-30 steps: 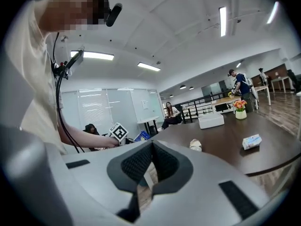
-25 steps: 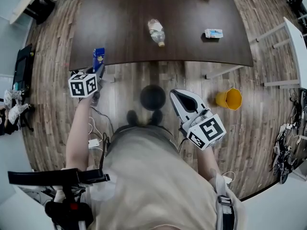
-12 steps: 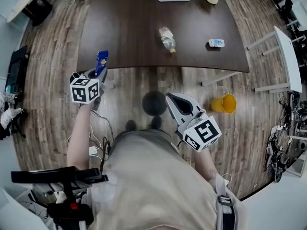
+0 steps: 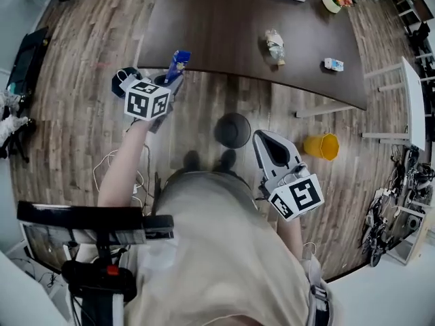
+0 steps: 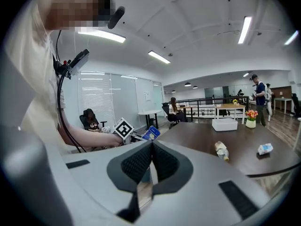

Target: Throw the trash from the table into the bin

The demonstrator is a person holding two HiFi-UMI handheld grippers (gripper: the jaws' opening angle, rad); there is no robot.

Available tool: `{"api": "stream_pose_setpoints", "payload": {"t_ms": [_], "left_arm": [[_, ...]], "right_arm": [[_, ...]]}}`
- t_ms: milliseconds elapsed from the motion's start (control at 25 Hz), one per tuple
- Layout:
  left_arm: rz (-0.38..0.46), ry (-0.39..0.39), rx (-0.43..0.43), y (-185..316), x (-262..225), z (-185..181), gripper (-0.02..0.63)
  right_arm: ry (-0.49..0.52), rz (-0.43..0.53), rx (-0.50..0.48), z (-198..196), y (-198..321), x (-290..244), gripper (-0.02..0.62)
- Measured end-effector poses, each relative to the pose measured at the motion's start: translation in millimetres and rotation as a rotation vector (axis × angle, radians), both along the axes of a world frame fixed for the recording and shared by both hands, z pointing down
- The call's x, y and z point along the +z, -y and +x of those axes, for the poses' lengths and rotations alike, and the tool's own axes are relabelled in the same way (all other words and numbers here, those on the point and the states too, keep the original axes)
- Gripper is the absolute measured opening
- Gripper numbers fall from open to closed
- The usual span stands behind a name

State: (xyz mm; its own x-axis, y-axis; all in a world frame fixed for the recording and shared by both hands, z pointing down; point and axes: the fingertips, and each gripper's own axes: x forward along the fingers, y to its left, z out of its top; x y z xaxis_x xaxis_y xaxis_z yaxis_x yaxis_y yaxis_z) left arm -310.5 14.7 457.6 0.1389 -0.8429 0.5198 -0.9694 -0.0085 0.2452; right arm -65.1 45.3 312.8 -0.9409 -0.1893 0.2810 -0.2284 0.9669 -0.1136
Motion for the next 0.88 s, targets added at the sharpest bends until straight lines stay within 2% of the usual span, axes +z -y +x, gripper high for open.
{"api": "stream_pose_setpoints", "payload": {"t_ms": [280,480,600,720,800,880], "left_arm": [[0.018,-0.033,0.054,11.4,1.7,38.6,0.034],[0.022,0.007,0.11,29.3,-9.0,99.1,0.034],[0.017,0.008,0.134,31.2,-9.6,101.9,0.034],[0.01,-0.01,0.121,36.5,-14.8,98.8,0.034],[0.017,-0.033,0.106,42.6,-20.3,122.1,0.034],[0.02,-0.058,0.107,52.8,-22.4,169.5,0.034]], "right_arm": [[-0.014,0.02,0.037,29.0,-15.1,-2.9,0.011],[0.036,0.021,0.069,83.5,-6.2,-1.7,0.011],[0.041,0.02,0.074,84.3,-11.8,-0.4,0.011],[0.029,0.026,0.047,86.5,-17.4,-4.2,0.011],[0.02,0.02,0.046,116.4,-16.0,-2.6,0.011],[0.016,-0.003,0.075,170.0,-7.2,4.3,0.011]]}}
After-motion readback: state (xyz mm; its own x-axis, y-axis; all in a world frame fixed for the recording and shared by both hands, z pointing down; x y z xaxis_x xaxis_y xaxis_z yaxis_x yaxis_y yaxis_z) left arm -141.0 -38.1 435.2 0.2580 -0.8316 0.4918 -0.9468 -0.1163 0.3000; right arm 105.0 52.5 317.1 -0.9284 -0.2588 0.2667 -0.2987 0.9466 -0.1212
